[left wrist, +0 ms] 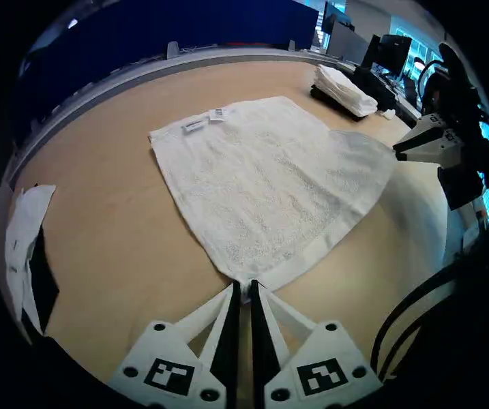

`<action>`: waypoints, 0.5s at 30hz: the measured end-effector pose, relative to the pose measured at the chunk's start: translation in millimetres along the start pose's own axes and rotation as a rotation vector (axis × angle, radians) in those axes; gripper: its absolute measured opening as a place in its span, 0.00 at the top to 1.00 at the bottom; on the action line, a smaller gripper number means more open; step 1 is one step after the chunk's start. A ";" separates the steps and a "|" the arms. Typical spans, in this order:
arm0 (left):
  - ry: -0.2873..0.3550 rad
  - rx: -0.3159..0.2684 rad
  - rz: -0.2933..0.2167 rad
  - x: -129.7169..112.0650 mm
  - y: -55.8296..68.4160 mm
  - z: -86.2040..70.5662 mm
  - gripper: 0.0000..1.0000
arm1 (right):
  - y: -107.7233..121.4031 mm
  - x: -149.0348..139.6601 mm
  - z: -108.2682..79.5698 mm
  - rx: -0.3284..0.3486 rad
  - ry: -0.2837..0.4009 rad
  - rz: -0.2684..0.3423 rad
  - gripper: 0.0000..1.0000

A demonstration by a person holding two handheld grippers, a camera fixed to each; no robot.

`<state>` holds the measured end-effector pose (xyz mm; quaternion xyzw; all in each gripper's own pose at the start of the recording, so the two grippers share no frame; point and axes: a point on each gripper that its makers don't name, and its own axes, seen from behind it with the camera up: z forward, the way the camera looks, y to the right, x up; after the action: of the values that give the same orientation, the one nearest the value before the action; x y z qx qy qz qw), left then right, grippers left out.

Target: Fold towel

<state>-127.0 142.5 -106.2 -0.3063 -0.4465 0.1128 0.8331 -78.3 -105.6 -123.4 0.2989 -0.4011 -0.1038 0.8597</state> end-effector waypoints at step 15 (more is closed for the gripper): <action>0.033 -0.014 -0.096 19.2 1.2 -23.9 0.92 | -1.0 12.0 -5.1 0.008 0.015 -0.006 0.87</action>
<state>-96.4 142.6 -103.9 -0.2920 -0.4477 0.0647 0.8427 -66.6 -109.2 -119.0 0.3042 -0.3940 -0.1025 0.8612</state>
